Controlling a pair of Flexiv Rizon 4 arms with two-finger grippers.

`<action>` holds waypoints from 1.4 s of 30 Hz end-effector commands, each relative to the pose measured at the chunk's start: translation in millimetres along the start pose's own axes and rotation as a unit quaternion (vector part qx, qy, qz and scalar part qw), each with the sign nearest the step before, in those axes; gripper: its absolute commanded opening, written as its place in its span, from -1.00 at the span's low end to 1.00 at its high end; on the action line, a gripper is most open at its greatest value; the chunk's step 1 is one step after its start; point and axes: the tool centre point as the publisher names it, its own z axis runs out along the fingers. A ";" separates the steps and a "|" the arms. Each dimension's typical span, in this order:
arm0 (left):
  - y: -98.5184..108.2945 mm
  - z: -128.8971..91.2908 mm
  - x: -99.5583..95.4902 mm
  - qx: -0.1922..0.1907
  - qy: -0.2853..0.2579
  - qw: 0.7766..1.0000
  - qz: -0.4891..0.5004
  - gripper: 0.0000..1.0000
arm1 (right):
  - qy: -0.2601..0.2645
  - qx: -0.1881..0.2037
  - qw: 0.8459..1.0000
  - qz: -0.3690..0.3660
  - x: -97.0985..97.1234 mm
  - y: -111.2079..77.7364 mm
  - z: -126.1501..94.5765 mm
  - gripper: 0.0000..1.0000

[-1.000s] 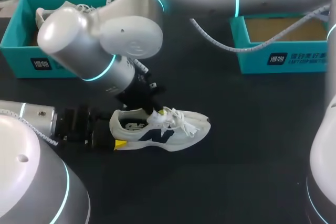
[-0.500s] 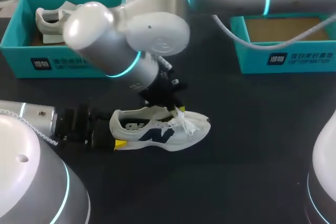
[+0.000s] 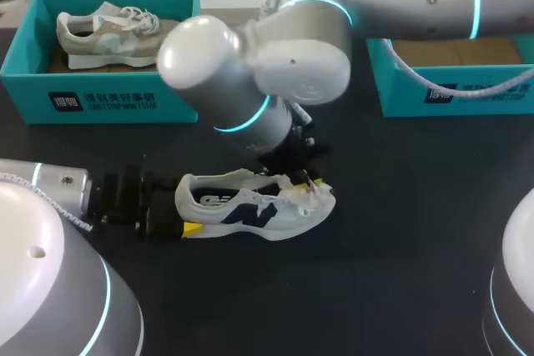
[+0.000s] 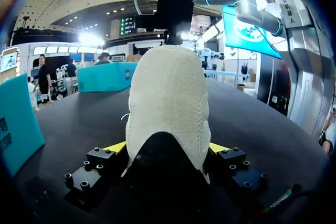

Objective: Take the shoe out of the shoebox, open the shoe tongue, remove and reinsert the insole, then place the shoe into the shoebox

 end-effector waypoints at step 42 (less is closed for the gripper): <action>1.7 0.1 0.6 0.000 -0.001 1.000 0.000 -1.00 | 0.160 -0.328 0.738 -0.567 60.7 60.6 -198.5 0.90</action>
